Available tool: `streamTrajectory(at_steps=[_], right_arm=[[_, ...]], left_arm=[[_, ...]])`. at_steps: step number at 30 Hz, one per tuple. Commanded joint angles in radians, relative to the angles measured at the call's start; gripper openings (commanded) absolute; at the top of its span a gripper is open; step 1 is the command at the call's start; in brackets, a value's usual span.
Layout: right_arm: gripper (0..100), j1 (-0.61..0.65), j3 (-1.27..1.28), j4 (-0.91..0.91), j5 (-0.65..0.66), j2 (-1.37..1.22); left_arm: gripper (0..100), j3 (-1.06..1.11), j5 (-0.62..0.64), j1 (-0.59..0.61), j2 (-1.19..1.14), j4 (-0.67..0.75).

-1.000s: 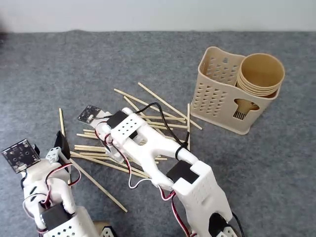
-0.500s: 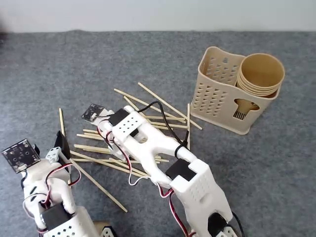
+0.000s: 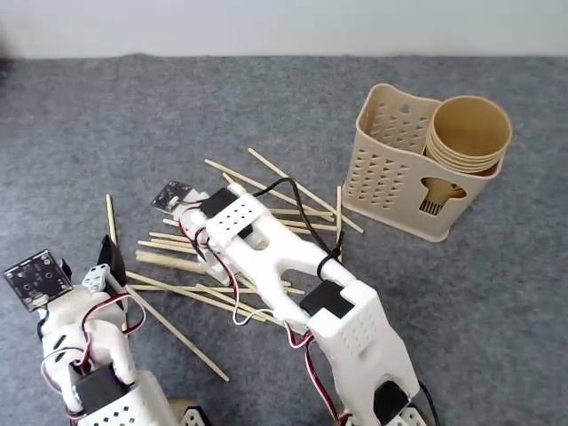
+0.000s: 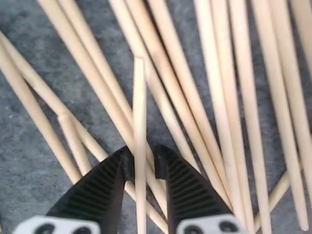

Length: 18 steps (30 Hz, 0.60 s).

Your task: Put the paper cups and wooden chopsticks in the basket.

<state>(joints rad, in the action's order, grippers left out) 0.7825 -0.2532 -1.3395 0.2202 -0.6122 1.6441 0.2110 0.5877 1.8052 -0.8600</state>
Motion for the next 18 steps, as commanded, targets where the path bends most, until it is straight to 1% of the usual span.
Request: streamTrajectory(at_steps=[1, 6, 8, 14, 18], right_arm=[[0.8, -0.056, -0.028, -0.030, -0.002, 0.127], [0.8, -0.102, -0.028, -0.044, -0.005, 0.243], [0.8, -0.113, -0.028, -0.044, -0.026, 0.285], [0.8, -0.124, -0.028, -0.044, -0.054, 0.398], [0.8, -0.124, -0.032, -0.033, -0.120, 0.463]], left_arm=[[26, -0.022, -0.008, -0.009, 0.015, 0.021], [26, -0.022, -0.008, -0.009, 0.015, 0.023], [26, -0.022, -0.008, -0.009, 0.015, 0.025], [26, -0.005, -0.011, -0.048, 0.015, 0.055], [26, 0.002, -0.011, -0.046, 0.015, 0.064]])
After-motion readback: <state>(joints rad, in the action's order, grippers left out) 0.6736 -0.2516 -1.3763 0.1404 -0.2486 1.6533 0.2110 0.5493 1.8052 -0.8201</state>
